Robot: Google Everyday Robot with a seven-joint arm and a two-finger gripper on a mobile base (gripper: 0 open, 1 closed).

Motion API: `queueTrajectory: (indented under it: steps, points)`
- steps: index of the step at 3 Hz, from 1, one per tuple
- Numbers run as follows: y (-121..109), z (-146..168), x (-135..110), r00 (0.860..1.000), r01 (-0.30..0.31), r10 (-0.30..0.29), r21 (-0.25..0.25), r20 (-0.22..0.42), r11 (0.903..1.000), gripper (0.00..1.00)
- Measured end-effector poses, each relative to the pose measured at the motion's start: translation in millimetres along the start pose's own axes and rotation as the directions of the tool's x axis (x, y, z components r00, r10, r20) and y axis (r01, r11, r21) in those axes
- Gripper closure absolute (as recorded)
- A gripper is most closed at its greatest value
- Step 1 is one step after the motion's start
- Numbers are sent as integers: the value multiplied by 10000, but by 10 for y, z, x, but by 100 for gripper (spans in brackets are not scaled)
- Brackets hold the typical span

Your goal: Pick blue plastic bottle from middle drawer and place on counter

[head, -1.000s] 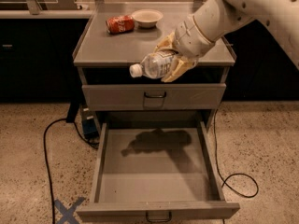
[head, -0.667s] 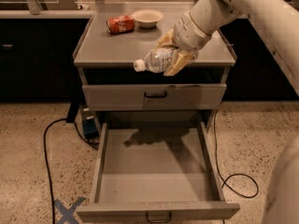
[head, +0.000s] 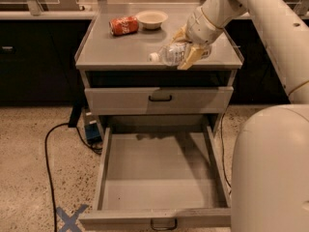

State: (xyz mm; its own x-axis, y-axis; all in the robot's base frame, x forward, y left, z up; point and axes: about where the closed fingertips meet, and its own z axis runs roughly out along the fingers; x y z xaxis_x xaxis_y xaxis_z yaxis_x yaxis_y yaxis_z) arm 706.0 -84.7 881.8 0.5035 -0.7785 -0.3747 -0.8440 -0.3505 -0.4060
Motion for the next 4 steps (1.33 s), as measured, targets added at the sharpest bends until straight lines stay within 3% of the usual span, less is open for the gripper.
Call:
queueTrajectory:
  steps: [1,2,3,4]
  points:
    - [-3,2,-4,10000,6,-6,6,5,10000,100]
    - [-104,-60,64,9990,22,2,568,-437,9984,100]
    - [-335,-264,273,9832,229,97,1760,-1823,9841,100]
    - [-643,-369,598,9422,475,564,2983,-3304,9533,100]
